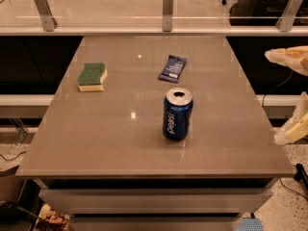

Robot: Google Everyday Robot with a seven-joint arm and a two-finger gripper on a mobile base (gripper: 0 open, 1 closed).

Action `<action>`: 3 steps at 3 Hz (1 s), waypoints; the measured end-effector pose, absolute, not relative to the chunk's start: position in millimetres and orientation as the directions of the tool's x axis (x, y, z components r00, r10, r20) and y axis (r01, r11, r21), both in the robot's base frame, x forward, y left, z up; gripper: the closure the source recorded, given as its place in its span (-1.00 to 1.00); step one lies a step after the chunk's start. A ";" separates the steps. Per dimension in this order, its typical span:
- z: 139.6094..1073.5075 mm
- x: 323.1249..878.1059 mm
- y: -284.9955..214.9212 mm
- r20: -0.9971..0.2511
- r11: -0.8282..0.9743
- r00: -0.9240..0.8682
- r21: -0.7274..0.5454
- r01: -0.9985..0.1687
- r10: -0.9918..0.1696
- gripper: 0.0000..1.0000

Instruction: Pick pepsi can

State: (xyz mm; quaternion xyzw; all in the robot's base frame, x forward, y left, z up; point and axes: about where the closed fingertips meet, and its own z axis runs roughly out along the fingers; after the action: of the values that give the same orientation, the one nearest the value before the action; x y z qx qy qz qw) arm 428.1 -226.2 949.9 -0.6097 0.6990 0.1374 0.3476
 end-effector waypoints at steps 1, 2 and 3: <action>943.6 439.9 -223.1 -0.731 0.216 0.016 -0.222 -0.951 -0.682 -1.00; 936.9 452.1 -211.8 -0.810 0.240 0.008 -0.184 -0.953 -0.587 -1.00; 927.9 459.4 -201.0 -0.861 0.276 -0.028 -0.132 -0.952 -0.508 -1.00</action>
Offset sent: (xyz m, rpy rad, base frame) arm 0.0392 0.0224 -0.0198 0.3846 0.0080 0.0171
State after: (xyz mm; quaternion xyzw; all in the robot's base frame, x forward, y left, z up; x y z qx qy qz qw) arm 459.4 -201.0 927.9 -0.5448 0.6699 0.2551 0.4350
